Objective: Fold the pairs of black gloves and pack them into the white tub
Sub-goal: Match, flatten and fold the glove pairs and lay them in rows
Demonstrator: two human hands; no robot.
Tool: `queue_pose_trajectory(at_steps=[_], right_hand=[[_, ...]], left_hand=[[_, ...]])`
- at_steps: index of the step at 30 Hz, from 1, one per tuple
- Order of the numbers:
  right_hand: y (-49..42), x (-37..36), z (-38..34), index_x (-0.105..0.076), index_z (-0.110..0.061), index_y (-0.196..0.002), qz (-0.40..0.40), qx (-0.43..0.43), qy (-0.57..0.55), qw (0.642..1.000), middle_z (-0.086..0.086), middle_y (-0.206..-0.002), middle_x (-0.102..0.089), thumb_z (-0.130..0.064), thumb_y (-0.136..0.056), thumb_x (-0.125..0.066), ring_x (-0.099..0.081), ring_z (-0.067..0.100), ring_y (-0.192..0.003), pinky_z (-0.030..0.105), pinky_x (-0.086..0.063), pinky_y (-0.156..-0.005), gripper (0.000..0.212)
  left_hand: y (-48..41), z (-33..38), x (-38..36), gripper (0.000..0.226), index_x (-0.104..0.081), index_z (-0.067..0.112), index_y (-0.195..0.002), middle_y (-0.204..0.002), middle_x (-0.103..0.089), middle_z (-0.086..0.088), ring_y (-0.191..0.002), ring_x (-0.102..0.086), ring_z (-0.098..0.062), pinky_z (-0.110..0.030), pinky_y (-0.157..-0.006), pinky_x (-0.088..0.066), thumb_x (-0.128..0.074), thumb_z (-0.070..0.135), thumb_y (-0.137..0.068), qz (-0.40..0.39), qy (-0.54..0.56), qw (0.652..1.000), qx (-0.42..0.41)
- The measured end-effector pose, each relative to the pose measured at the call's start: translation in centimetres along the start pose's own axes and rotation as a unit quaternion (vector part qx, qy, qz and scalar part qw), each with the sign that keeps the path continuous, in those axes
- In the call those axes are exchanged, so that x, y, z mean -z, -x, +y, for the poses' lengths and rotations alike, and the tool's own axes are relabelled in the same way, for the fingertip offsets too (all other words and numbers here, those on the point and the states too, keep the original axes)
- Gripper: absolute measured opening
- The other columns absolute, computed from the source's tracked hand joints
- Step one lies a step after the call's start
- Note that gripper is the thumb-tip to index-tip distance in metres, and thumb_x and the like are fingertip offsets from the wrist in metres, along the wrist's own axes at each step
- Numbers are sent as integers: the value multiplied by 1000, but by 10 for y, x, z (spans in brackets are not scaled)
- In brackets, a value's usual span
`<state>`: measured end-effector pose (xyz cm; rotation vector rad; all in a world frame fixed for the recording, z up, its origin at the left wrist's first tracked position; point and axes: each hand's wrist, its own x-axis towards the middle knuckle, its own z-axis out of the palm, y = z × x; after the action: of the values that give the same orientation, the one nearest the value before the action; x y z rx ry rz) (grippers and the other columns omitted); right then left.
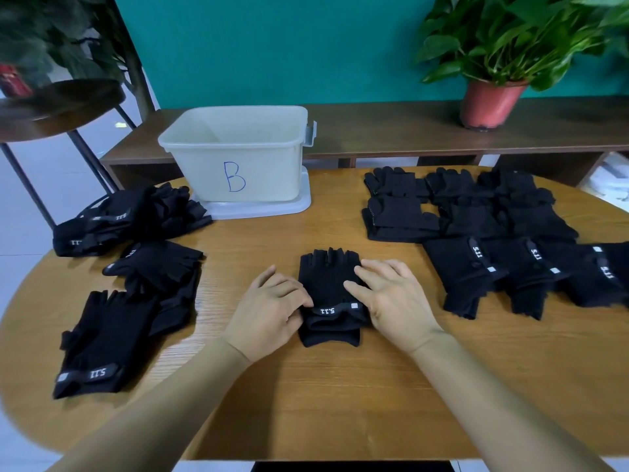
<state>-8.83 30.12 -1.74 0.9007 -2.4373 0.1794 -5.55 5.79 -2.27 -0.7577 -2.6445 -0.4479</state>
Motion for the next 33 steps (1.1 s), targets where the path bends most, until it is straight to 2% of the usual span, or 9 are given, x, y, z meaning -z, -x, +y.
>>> queue_pose_trajectory(at_steps=[6,9,13,15,19,24,27,30,33], right_hand=[[-2,0,-7,-76,-15,-92,-13,27,20,999,11,-100,-73,-1,-63,-82,-65,32,-108,39,-34,-97,32],[0,-2,-9,-76,-15,-92,-21,38,30,999,11,-102,-73,-3,-67,-78,-65,32,-110,40,-34,-99,28],[-1,-3,-11,-76,-15,-92,-24,54,52,997,10,-102,-72,-6,-72,-70,-64,32,-112,40,-32,-100,23],[-2,-2,-11,-76,-16,-94,-39,57,53,996,9,-101,-72,-7,-71,-70,-63,31,-112,40,-33,-100,25],[-5,10,-10,-72,-14,-114,-98,31,26,994,7,-112,-71,-4,-63,-78,-60,29,-119,44,-44,-102,52],[-22,23,-9,-70,-11,-120,-29,-133,-76,988,7,-120,-70,5,-79,-60,-59,26,-121,34,-29,-109,45],[-37,19,-25,-35,-14,-151,-159,-156,-82,971,3,-157,-34,-23,-104,-39,-23,17,-148,33,-6,-120,48],[-30,1,-35,6,-17,-156,-320,-144,-70,934,0,-163,14,-40,-107,-13,16,12,-149,35,10,-122,58],[-19,-13,-29,16,-20,-154,-332,-137,-67,931,-3,-160,26,-50,-100,5,23,9,-146,35,12,-121,63]], left_hand=[[6,-4,-3,35,-70,16,-92,-95,-71,5,-97,-64,-19,-41,-76,-60,-79,-4,-65,-2,16,1000,13],[7,-4,-2,30,-65,18,-92,-90,-69,6,-91,-64,-18,-34,-53,-56,-74,1,-68,-3,9,1000,14],[8,-3,-1,19,-56,24,-93,-84,-65,9,-85,-63,-17,-31,-48,-52,-49,20,-76,-2,3,1000,23],[10,-3,0,22,-54,26,-94,-84,-64,9,-85,-63,-17,-32,-56,-56,-47,19,-75,-21,5,999,25],[8,-14,8,26,-62,25,-91,-92,-67,8,-90,-62,-14,-49,-110,-41,-54,6,-75,-9,-17,999,41],[-20,-4,17,42,-67,14,-115,-115,-69,-2,-111,-60,-17,-41,-121,-22,-38,14,-84,22,52,993,107],[-41,19,6,59,-32,6,-153,-160,-30,-9,-151,-19,-19,-30,-122,3,-34,17,-95,-68,43,989,123],[-36,24,-14,70,10,9,-156,-165,15,-7,-150,21,-14,-28,-120,17,-10,45,-100,-212,-27,967,139],[-27,18,-25,90,20,11,-153,-161,28,-4,-146,31,-14,-30,-120,18,19,61,-77,-232,-55,961,142]])
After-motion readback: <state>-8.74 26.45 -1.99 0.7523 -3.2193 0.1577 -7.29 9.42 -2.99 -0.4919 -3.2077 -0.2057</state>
